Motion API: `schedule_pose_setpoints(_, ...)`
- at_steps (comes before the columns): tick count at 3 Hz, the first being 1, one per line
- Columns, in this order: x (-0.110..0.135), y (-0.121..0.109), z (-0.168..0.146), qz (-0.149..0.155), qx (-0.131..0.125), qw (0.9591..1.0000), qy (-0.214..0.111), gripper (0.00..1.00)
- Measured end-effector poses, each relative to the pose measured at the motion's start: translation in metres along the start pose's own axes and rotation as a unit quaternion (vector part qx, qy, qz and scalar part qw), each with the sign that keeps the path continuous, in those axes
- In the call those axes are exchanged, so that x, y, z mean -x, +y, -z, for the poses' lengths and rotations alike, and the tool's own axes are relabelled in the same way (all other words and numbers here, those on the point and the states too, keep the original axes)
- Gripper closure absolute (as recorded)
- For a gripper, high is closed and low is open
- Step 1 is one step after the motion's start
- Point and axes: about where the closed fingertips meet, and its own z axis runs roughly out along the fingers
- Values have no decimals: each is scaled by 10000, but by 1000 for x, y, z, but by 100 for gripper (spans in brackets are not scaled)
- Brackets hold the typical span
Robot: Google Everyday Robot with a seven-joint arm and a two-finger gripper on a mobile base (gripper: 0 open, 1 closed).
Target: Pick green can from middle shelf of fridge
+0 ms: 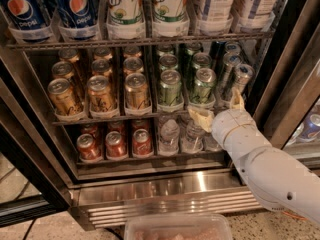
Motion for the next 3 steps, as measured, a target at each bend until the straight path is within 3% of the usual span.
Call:
schedule_pose_setpoints(1, 1, 1, 0, 2, 6, 10000, -9, 30)
schedule_pose_setpoints(2, 1, 1, 0, 2, 6, 10000, -9, 48)
schedule_pose_setpoints(3, 1, 1, 0, 2, 6, 10000, -9, 46)
